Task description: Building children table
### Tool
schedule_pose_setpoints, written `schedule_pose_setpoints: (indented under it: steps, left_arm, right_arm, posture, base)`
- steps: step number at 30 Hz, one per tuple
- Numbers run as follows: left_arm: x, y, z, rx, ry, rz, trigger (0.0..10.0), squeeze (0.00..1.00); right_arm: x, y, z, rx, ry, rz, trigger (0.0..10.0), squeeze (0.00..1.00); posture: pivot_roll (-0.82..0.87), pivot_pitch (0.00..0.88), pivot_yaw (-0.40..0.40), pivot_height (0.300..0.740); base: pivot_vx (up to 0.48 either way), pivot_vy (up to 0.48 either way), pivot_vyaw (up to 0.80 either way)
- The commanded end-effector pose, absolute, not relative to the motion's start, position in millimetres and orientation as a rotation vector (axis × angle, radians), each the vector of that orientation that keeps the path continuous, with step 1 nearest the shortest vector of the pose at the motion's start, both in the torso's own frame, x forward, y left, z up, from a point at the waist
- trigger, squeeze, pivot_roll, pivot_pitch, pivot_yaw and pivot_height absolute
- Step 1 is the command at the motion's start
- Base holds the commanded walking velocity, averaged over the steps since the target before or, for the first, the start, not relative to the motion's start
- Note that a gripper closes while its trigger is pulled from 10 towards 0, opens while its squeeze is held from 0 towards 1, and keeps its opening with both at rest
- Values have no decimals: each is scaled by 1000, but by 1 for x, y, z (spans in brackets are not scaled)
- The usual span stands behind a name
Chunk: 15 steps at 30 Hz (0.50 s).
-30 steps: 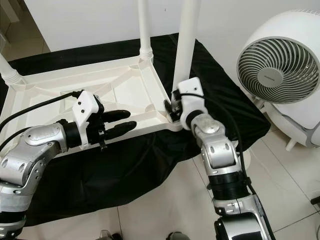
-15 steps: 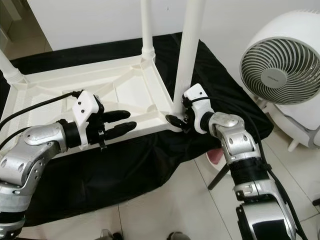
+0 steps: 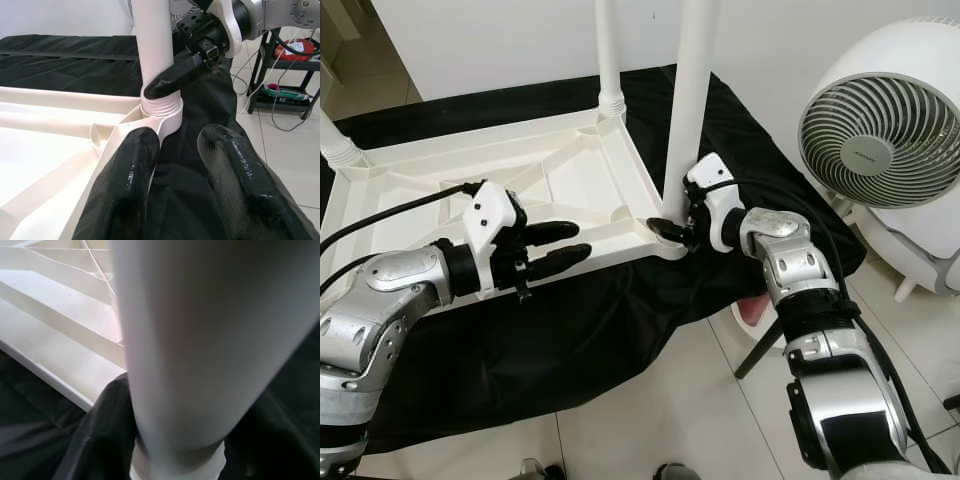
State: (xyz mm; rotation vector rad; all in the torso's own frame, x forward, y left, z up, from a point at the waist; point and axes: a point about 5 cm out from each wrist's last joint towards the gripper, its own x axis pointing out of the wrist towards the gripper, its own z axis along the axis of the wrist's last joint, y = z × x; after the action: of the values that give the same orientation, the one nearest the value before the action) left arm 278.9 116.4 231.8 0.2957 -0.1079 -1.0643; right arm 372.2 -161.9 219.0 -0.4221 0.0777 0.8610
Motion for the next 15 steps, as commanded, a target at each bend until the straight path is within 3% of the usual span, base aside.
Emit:
schedule_pose_setpoints:
  steps: [1,8,15]
  left_arm:
    - [278,120,233,295,-109,-1022,10000,0]
    - [277,120,232,293,-107,-1021,10000,0]
    - [277,119,231,286,-101,-1028,10000,0]
  right_arm:
    - [371,-153,210,-434,111,899,0,0]
    - [361,-139,197,-368,153,834,0,0]
    - [328,-100,187,-200,122,831,0,0]
  posture:
    - [-73,157,77,740]
    - [-77,160,70,740]
    - [-88,167,76,740]
  base:
    - [0,0,0]
    - [0,0,0]
    - [0,0,0]
